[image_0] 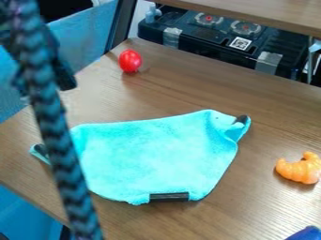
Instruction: Fold the cloth from bottom left to top right
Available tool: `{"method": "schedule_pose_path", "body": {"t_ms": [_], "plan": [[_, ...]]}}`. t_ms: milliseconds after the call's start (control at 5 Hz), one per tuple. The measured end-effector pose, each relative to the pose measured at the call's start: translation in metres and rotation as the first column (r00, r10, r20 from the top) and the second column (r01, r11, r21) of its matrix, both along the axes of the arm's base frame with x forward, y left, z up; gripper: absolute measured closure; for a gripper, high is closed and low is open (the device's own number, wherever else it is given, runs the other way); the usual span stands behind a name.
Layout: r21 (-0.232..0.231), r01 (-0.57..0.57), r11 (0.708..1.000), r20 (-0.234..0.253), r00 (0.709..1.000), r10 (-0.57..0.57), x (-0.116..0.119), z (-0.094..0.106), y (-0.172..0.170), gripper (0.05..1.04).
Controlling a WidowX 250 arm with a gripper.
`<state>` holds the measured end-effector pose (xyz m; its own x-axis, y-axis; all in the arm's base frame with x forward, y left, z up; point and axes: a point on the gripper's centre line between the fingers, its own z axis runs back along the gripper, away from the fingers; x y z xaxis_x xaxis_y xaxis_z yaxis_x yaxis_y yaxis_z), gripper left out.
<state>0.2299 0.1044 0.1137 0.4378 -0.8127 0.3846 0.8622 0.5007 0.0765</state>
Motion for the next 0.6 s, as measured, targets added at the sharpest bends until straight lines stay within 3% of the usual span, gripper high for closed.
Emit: {"method": "schedule_pose_path", "body": {"t_ms": [200,400,600], "plan": [[0.051,0.144,0.988,-0.026,0.989,-0.143,-0.024,-0.009,0.015,0.084],[0.134,0.24,0.961,0.008,0.97,-0.244,-0.038,-0.022,0.028,0.084],[0.262,0.31,0.914,0.024,0.945,-0.327,-0.04,-0.037,0.036,0.084]]}}
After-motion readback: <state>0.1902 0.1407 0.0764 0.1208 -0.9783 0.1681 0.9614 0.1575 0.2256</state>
